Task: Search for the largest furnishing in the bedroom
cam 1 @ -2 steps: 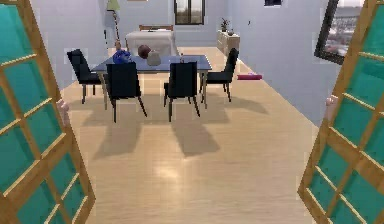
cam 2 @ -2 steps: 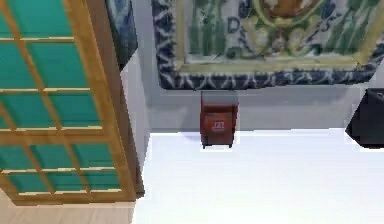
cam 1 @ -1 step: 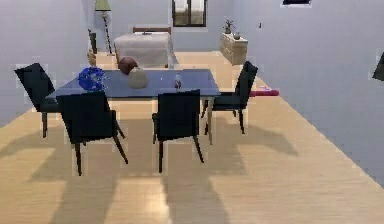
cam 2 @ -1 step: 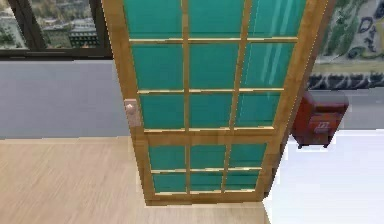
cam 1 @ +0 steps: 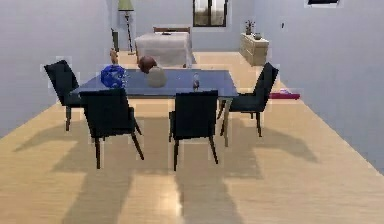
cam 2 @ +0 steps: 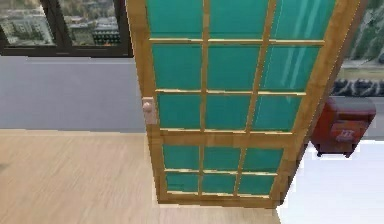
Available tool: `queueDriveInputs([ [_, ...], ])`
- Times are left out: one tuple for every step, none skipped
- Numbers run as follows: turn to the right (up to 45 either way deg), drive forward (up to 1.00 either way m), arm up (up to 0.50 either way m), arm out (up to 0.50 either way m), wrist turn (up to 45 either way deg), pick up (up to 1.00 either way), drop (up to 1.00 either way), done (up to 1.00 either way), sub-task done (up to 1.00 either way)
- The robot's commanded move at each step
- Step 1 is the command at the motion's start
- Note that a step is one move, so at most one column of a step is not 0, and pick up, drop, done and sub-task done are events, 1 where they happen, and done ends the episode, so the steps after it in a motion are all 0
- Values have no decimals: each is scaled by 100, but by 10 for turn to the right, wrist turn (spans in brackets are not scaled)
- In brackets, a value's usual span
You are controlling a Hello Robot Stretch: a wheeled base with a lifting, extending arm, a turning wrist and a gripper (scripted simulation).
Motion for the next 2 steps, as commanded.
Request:
queueDriveInputs([
  [0, 50, 0, 0, 0, 0, 0, 0, 0],
  [-450, 0, 0, 0, 0, 0, 0, 0, 0],
])
